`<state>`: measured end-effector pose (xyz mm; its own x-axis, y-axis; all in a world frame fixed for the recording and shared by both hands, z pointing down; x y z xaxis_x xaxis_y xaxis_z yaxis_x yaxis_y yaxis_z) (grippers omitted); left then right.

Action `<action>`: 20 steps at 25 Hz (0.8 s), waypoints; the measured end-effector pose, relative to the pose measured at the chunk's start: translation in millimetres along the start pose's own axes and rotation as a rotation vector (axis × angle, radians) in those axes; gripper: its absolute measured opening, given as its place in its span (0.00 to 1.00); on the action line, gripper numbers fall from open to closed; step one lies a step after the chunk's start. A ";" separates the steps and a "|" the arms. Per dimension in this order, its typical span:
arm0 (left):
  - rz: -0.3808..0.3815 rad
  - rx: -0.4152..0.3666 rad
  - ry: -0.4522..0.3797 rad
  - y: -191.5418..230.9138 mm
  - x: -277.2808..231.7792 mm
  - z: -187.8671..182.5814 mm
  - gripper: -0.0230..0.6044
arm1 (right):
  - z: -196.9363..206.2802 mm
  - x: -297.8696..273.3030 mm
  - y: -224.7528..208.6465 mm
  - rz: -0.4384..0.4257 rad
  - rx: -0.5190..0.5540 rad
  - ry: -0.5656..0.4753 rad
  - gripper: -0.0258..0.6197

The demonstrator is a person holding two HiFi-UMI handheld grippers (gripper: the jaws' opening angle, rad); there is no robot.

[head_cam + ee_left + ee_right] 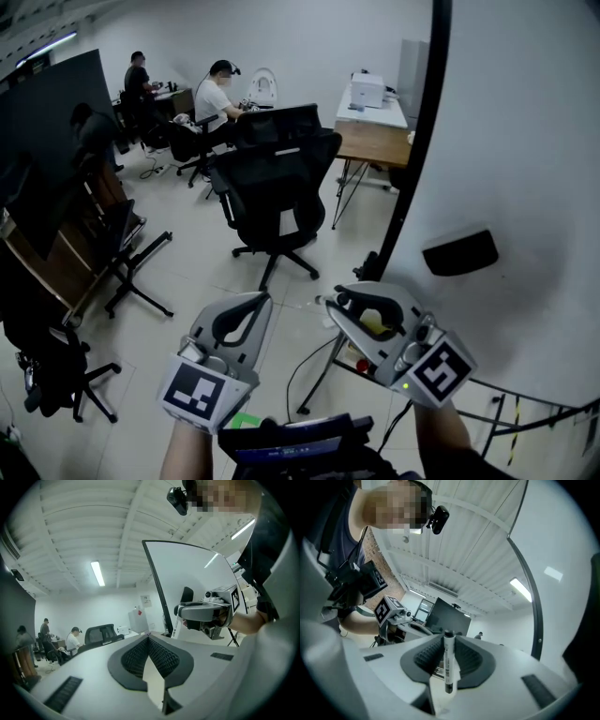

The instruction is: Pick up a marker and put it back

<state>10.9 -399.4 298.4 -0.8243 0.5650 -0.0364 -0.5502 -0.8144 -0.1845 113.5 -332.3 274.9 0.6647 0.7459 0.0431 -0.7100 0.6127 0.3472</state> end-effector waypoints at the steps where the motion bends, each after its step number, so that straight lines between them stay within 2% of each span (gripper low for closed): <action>1: -0.009 0.000 0.004 -1.4 4.1 0.6 0.04 | 0.8 -0.2 3.3 -0.013 -0.002 -0.002 0.17; 6: -0.074 0.002 0.039 -8.9 29.6 3.6 0.04 | 0.4 1.3 23.2 -0.079 -0.030 -0.033 0.17; 13: -0.215 0.031 0.086 -9.3 59.0 17.5 0.04 | 30.7 -0.6 42.9 -0.230 -0.102 0.015 0.17; 20: -0.312 0.047 0.122 -1.8 88.9 26.0 0.04 | 26.7 -17.6 62.4 -0.328 -0.121 -0.035 0.17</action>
<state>-64.9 -351.1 321.0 -0.5946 0.7974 -0.1032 -0.7813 -0.6033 -0.1603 63.7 -314.2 320.8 0.8679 0.4964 -0.0193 -0.4787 0.8461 0.2345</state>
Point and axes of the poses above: the fingertips, and each gripper's own axes: x backward along the fingers, y to its left, z out of its underside, the point moved 3 cm from there along x, backward along the fingers, and after that the axes turned 9 degrees about -z, right-handed, at the moved point
